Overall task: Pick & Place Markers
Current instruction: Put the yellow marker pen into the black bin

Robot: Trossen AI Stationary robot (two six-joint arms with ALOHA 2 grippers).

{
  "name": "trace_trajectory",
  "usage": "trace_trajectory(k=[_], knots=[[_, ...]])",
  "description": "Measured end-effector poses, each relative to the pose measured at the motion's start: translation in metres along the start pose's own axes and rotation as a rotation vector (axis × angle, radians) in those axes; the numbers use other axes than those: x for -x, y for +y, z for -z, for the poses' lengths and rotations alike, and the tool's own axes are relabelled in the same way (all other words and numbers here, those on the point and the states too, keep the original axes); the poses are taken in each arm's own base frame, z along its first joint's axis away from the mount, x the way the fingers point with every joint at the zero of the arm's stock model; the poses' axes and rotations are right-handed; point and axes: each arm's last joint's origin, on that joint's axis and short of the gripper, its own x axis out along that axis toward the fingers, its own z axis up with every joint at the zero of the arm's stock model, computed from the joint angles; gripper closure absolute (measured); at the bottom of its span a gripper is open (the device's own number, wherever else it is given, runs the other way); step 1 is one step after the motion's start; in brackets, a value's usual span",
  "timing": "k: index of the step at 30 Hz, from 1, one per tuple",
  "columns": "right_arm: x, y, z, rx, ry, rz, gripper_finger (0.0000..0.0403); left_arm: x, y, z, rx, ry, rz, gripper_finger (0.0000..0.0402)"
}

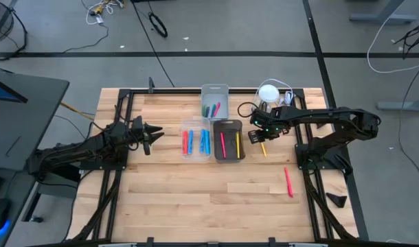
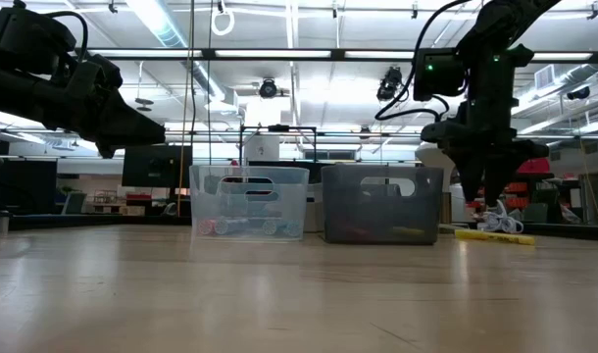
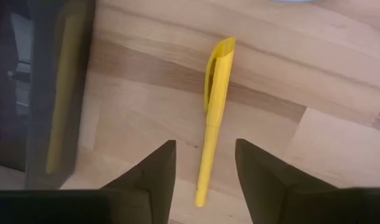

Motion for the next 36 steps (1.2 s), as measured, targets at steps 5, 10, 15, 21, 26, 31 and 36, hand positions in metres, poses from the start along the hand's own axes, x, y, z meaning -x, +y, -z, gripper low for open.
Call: trace_trajectory(k=[5,10,15,21,26,31,36], knots=[[-0.01,0.004,0.008,0.009,0.018,0.015,0.0247,0.0,0.0,0.0,0.0,0.0,0.0,0.0266],[-0.021,0.005,0.011,-0.001,-0.002,0.023,0.0252,0.0,0.0,0.0,0.0,0.0,0.0,0.0266],[-0.032,0.001,0.015,-0.011,0.009,0.044,0.0252,0.0,0.0,0.0,0.0,0.0,0.0,0.0266],[-0.045,-0.006,0.02,-0.04,0.004,0.038,0.0253,0.0,0.0,0.0,0.0,0.0,0.0,0.0266],[-0.048,-0.007,0.021,-0.042,-0.001,0.027,0.0253,0.0,0.0,0.0,0.0,-0.001,0.0,0.0266],[-0.048,-0.007,0.021,-0.043,-0.002,0.029,0.0266,0.0,0.0,0.0,0.0,0.0,0.0,0.0266],[-0.053,-0.007,0.02,-0.062,0.012,0.056,0.0315,0.0,0.0,0.0,0.0,0.0,0.0,0.0266]])
